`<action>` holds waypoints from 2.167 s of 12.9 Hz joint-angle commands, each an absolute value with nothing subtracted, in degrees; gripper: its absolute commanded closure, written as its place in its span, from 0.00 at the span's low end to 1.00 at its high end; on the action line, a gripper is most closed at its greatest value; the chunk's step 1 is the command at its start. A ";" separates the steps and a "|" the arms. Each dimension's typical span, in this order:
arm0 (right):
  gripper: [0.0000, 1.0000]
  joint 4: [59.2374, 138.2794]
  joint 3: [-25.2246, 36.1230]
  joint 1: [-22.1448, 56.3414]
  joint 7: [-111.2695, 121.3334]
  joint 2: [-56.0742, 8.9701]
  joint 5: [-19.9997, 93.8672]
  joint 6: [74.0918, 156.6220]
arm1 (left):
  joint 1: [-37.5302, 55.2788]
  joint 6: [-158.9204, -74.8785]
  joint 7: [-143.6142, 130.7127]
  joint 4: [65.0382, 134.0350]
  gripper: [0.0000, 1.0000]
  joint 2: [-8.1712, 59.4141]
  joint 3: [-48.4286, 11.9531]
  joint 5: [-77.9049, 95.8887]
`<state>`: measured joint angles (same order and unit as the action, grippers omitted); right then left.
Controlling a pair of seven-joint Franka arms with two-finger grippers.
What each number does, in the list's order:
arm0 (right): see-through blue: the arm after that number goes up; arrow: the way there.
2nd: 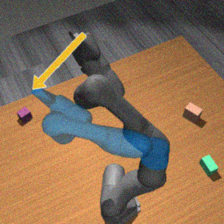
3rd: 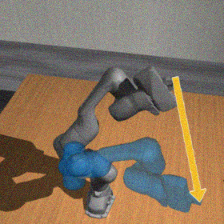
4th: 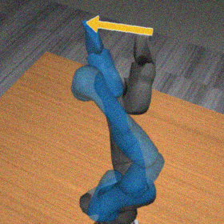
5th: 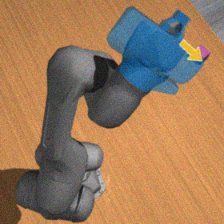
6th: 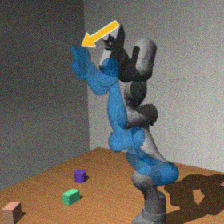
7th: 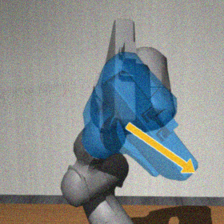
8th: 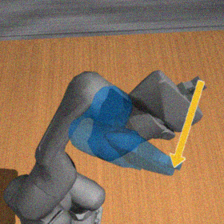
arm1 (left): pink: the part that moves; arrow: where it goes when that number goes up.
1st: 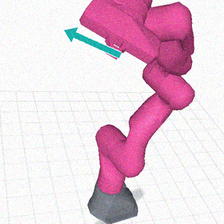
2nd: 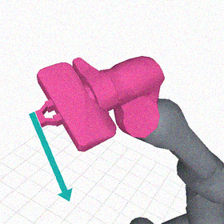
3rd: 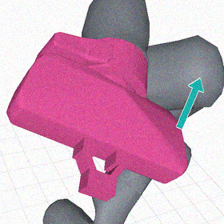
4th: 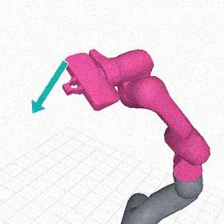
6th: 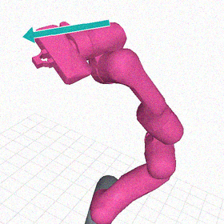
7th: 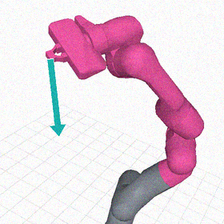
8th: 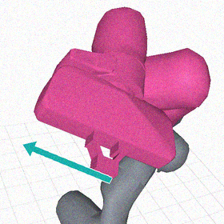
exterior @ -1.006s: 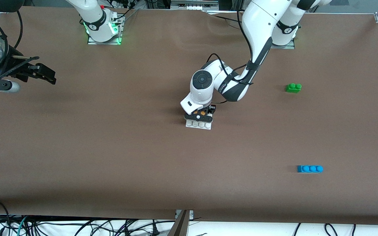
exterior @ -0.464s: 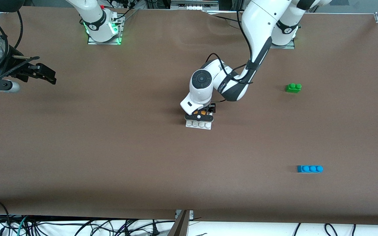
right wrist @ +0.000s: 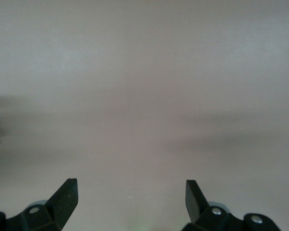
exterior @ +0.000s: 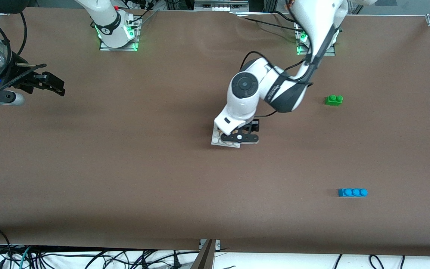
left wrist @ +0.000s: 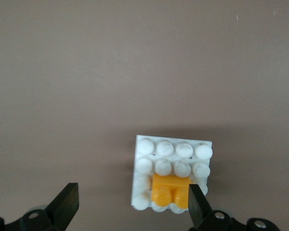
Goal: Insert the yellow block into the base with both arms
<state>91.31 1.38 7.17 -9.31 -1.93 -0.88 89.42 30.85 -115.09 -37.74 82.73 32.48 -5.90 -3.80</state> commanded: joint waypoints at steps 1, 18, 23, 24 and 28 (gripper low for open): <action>0.01 90.09 1.23 7.21 -9.76 -2.20 -0.62 88.77 | 25.86 -109.70 -31.76 81.92 0.00 26.30 -6.15 -1.24; 0.01 90.09 1.32 7.03 -9.67 -2.20 -0.53 89.03 | -4.65 -90.18 0.62 82.79 0.00 9.49 -5.89 1.23; 0.01 90.09 1.67 6.94 -9.58 -2.20 1.67 89.12 | -4.92 -89.91 0.09 81.91 0.00 10.46 -5.71 1.23; 0.01 90.09 1.67 6.94 -9.58 -2.20 1.67 89.12 | -4.83 -89.91 0.09 81.91 0.00 10.46 -5.71 1.14; 0.01 90.09 1.67 6.94 -9.58 -2.20 1.67 89.03 | -4.48 -89.83 0.09 81.91 0.00 10.55 -5.89 1.06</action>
